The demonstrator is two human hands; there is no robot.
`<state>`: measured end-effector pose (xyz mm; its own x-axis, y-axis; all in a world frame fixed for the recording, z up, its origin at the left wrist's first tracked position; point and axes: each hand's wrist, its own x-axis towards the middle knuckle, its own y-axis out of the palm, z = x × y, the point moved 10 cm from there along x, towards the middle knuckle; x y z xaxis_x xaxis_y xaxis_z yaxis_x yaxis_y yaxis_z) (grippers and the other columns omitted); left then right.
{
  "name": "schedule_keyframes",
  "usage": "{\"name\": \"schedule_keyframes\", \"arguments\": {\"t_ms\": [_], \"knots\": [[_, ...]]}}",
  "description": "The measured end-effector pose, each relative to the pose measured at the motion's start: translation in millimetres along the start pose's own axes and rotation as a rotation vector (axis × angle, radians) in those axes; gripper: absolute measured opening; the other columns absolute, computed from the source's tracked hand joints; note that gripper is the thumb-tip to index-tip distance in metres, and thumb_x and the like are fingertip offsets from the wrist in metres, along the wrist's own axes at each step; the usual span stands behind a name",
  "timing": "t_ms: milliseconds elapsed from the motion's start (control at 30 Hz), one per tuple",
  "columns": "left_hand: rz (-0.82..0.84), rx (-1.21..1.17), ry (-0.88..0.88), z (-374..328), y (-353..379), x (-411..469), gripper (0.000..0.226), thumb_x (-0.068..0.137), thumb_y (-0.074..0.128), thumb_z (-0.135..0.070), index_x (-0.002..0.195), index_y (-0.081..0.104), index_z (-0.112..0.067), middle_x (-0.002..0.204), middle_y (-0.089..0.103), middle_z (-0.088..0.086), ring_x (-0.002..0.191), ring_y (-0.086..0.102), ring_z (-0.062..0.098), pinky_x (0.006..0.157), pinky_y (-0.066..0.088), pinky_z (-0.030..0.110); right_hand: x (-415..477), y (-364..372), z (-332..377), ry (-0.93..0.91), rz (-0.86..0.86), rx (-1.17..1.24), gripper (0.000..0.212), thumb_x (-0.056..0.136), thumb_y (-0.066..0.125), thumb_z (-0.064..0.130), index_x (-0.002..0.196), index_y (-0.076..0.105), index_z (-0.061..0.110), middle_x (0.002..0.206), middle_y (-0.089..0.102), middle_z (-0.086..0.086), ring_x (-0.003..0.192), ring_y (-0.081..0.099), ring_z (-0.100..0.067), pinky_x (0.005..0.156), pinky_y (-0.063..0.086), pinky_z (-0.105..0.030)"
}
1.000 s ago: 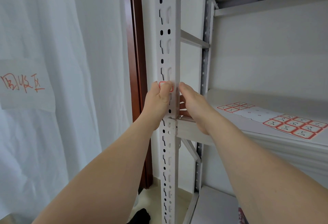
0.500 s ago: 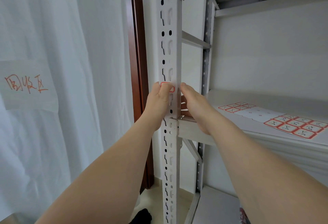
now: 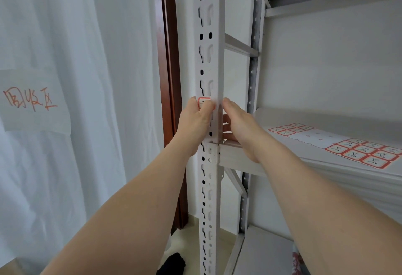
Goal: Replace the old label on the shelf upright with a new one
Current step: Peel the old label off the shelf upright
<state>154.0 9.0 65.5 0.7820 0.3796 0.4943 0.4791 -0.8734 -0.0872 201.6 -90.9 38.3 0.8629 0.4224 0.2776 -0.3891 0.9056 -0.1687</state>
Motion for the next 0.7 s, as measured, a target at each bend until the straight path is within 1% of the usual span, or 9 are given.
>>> {"name": "schedule_keyframes", "arguments": {"t_ms": [100, 200, 300, 367, 500, 633, 700], "knots": [[0.013, -0.003, -0.008, 2.4, -0.4, -0.5, 0.015, 0.089, 0.048, -0.028, 0.089, 0.046, -0.013, 0.068, 0.042, -0.004, 0.059, 0.036, 0.009, 0.055, 0.031, 0.022, -0.6, -0.2, 0.0, 0.002, 0.002, 0.008, 0.046, 0.095, 0.027, 0.054, 0.12, 0.058, 0.03, 0.116, 0.063, 0.002, 0.116, 0.056, -0.023, 0.106, 0.041, -0.048], [0.062, -0.025, 0.011, 2.6, 2.2, -2.2, 0.024, 0.08, 0.047, -0.038, 0.088, 0.047, -0.016, 0.068, 0.042, 0.0, 0.062, 0.035, 0.012, 0.059, 0.029, 0.025, -0.8, -1.1, -0.6, 0.001, 0.006, 0.011, 0.046, 0.096, 0.028, 0.054, 0.121, 0.057, 0.03, 0.116, 0.063, 0.003, 0.115, 0.057, -0.022, 0.105, 0.042, -0.047], [0.06, -0.004, 0.028, 4.6, 2.2, 0.5, 0.02, 0.087, 0.051, -0.035, 0.082, 0.044, -0.016, 0.07, 0.044, -0.003, 0.063, 0.039, 0.011, 0.061, 0.034, 0.025, -0.4, -0.3, -2.0, 0.009, 0.008, 0.004, 0.053, 0.091, 0.029, 0.061, 0.128, 0.053, 0.032, 0.13, 0.059, 0.001, 0.123, 0.053, -0.024, 0.106, 0.04, -0.048], [0.054, 0.021, 0.047, 5.7, 2.0, 2.2, 0.019, 0.088, 0.052, -0.035, 0.08, 0.044, -0.02, 0.071, 0.045, -0.006, 0.063, 0.041, 0.01, 0.062, 0.036, 0.025, 0.4, 1.3, -2.8, 0.01, 0.016, -0.007, 0.059, 0.086, 0.029, 0.064, 0.13, 0.051, 0.034, 0.134, 0.056, 0.001, 0.125, 0.052, -0.023, 0.107, 0.039, -0.049], [0.043, 0.05, 0.089, 5.9, 0.2, 4.8, 0.019, 0.092, 0.051, -0.032, 0.08, 0.043, -0.019, 0.069, 0.046, -0.006, 0.061, 0.042, 0.009, 0.061, 0.036, 0.024, 1.9, -0.5, -3.1, 0.002, 0.006, -0.006, 0.056, 0.089, 0.028, 0.062, 0.13, 0.052, 0.032, 0.133, 0.057, 0.0, 0.123, 0.053, -0.023, 0.107, 0.039, -0.048], [0.044, 0.057, 0.118, 2.0, -0.5, 5.3, 0.02, 0.088, 0.05, -0.035, 0.077, 0.043, -0.02, 0.067, 0.044, -0.008, 0.059, 0.04, 0.009, 0.061, 0.037, 0.025, 2.4, -1.5, -3.1, 0.008, 0.005, 0.006, 0.052, 0.093, 0.028, 0.059, 0.13, 0.051, 0.031, 0.129, 0.058, 0.0, 0.12, 0.055, -0.023, 0.105, 0.042, -0.046], [0.036, 0.065, 0.119, 0.9, -2.0, 5.7, 0.019, 0.09, 0.049, -0.031, 0.077, 0.043, -0.018, 0.066, 0.043, -0.009, 0.06, 0.039, 0.01, 0.062, 0.036, 0.025, 2.1, -1.0, -2.9, 0.011, 0.002, 0.006, 0.054, 0.091, 0.029, 0.06, 0.132, 0.05, 0.031, 0.132, 0.057, 0.0, 0.121, 0.054, -0.023, 0.105, 0.042, -0.046]]}}
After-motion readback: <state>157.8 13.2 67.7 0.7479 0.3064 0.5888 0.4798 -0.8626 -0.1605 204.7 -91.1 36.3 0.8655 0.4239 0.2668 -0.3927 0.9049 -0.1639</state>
